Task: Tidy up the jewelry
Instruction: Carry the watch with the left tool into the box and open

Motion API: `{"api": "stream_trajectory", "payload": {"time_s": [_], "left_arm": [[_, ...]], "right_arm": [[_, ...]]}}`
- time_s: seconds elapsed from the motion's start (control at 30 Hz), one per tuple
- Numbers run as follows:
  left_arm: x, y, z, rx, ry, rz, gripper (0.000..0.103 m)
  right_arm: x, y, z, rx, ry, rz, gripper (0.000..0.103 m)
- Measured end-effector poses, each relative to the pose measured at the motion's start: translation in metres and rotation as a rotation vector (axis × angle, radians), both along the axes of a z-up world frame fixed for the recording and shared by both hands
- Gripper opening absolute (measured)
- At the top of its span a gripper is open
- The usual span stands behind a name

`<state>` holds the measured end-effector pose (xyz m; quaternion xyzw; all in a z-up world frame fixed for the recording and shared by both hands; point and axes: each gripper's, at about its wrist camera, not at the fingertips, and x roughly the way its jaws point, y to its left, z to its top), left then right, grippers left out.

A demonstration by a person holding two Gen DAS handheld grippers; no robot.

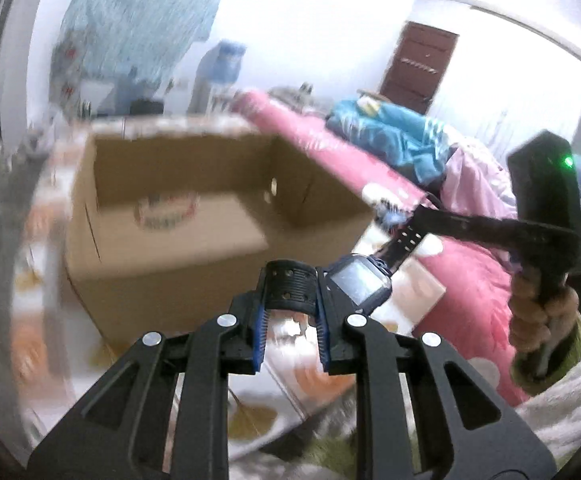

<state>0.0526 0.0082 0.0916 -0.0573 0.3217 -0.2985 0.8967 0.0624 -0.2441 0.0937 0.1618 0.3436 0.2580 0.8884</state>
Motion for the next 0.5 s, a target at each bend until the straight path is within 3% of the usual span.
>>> {"api": "stream_trajectory", "payload": {"time_s": [0.1,0.2,0.3,0.37,0.5], "left_arm": [[0.032,0.003,0.023,0.042,-0.001,0.001,0.019],[0.086,0.0,0.025,0.083,0.096,-0.001,0.019],[0.145,0.0,0.008,0.088,0.282,-0.006,0.019],[0.178,-0.01,-0.011,0.138,0.387,-0.003,0.019],[0.217,-0.029,-0.047,0.225,0.517,-0.005,0.019]], "right_arm": [[0.039,0.007,0.021,0.0,-0.021,0.05,0.006],[0.088,0.014,0.027,-0.03,0.008,0.079,0.006],[0.143,0.025,0.019,-0.09,0.087,0.094,0.006],[0.18,0.034,0.008,-0.151,0.161,0.095,0.006],[0.232,0.051,-0.02,-0.304,0.263,0.074,0.006]]}}
